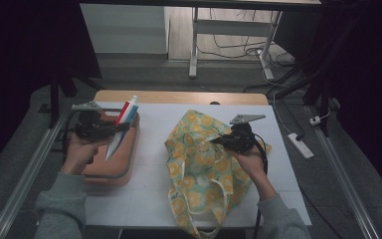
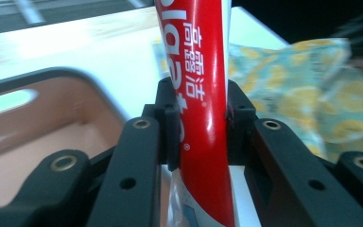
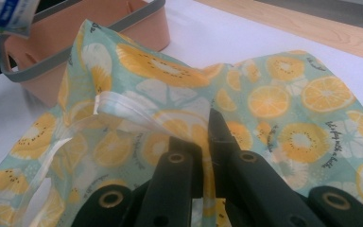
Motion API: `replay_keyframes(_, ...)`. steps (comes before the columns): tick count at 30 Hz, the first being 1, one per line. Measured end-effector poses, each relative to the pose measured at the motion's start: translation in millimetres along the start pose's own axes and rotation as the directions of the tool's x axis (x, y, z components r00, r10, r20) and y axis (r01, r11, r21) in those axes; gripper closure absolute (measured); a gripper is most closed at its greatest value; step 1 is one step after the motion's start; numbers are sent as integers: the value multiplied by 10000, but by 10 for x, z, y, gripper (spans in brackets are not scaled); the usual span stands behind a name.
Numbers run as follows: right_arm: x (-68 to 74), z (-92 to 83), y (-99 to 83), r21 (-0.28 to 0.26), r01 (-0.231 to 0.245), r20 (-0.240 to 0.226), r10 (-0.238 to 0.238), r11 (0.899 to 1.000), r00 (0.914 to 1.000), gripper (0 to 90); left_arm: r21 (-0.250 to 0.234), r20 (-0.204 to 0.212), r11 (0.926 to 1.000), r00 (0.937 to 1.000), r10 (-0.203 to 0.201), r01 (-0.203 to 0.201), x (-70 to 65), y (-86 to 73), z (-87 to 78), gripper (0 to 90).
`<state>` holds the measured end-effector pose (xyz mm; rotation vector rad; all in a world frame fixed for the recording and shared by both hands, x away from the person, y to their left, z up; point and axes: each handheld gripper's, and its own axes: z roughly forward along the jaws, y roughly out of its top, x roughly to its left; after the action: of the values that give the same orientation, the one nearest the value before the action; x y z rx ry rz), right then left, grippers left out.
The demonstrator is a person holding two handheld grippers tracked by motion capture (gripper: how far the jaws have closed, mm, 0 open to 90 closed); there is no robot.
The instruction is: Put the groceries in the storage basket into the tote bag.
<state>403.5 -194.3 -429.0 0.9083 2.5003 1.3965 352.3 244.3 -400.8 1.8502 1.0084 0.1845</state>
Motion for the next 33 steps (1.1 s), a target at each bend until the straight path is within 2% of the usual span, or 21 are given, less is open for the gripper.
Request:
replay_keyframes(3, -11, 1, 1, -19, -25, 13, 25, 10000, 10000, 895, 53, 392, 9989, 9981, 467, -469, -170, 49, 47, 727)
replay_keyframes(6, -15, 10, -2, -33, -54, 6, 54, 10000, 10000, 895, 152, 715, 9945, 9922, 1019, -1032, -365, 100, 92, 727)
replay_keyframes(9, -20, 11, -4, -17, -73, 3, 73, 10000, 10000, 895, 267, 1123, 9882, 9827, 1473, -1511, -533, 132, 155, 728)
replay_keyframes(13, -23, 20, -4, -50, -106, -43, 106, 9999, 9999, 895, 495, 1706, 9798, 9682, 1831, -1940, -734, 142, 306, 727)
replay_keyframes(16, -20, 25, 0, -70, -123, -48, 122, 9999, 9999, 895, 784, 2064, 9693, 9550, 2131, -2332, -879, 139, 442, 728)
replay_keyframes(18, -24, 18, 5, -136, -132, -35, 131, 9998, 9999, 895, 906, 2443, 9629, 9430, 2261, -2543, -963, 134, 530, 729)
replay_keyframes(20, -26, 15, 6, -165, -166, -51, 165, 9997, 9999, 895, 1075, 2585, 9541, 9346, 2445, -2794, -1050, 131, 613, 728)
replay_keyframes(24, -38, -1, 12, -324, -271, -152, 266, 9991, 9995, 895, 1481, 2759, 9383, 9242, 2642, -3125, -1207, 99, 784, 728)
replay_keyframes(25, -35, -16, 15, -390, -294, -188, 287, 9988, 9994, 895, 1600, 2774, 9323, 9212, 2728, -3242, -1239, 87, 825, 728)
replay_keyframes(31, -36, -58, 29, -516, -285, -161, 277, 9983, 9995, 895, 2328, 2767, 8989, 9114, 3047, -3713, -1375, 8, 1006, 728)
replay_keyframes(33, -43, -66, 28, -542, -325, -145, 318, 9980, 9994, 894, 2456, 2773, 8946, 9114, 3041, -3733, -1397, -6, 1039, 728)
